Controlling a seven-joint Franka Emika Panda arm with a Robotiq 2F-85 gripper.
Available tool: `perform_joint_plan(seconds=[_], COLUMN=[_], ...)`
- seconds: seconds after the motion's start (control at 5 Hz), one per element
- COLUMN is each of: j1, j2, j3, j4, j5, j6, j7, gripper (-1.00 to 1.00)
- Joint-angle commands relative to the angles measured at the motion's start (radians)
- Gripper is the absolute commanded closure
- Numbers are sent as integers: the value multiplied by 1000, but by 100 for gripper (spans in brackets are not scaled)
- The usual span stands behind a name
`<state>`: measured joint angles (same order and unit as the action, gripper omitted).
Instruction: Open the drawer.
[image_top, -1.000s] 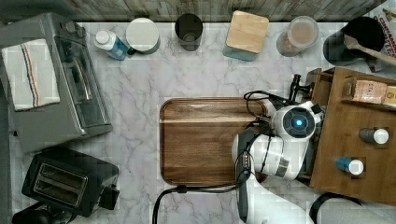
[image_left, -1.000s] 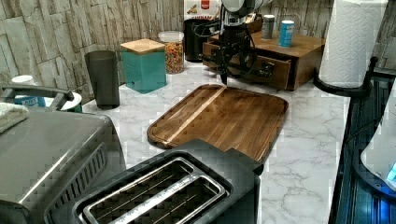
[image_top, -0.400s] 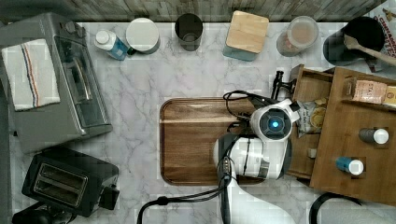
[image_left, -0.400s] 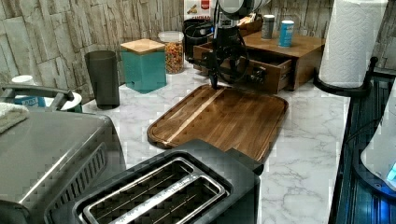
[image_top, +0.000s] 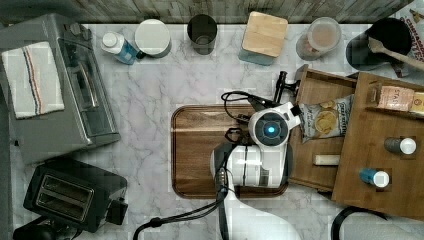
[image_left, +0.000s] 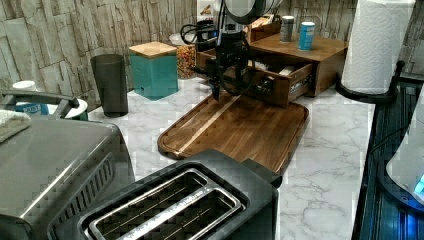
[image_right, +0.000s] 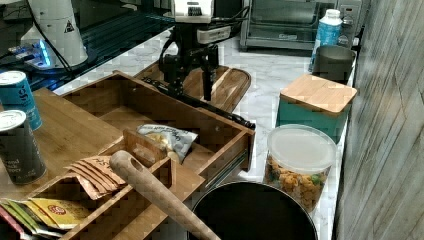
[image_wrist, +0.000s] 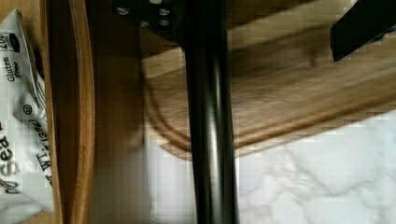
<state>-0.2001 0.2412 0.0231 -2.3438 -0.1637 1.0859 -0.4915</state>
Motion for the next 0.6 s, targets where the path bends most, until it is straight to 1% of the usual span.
perform_joint_plan(seconds=[0.2,0.4,0.6], j1=[128,123,99], j2=[-1,-4,-2], j3=[205,221,245], j4=[118,129,129], j5=[113,114,102], j6=[50,41,40], j7=[-76,-74,-65], gripper=[-100,-100,-100])
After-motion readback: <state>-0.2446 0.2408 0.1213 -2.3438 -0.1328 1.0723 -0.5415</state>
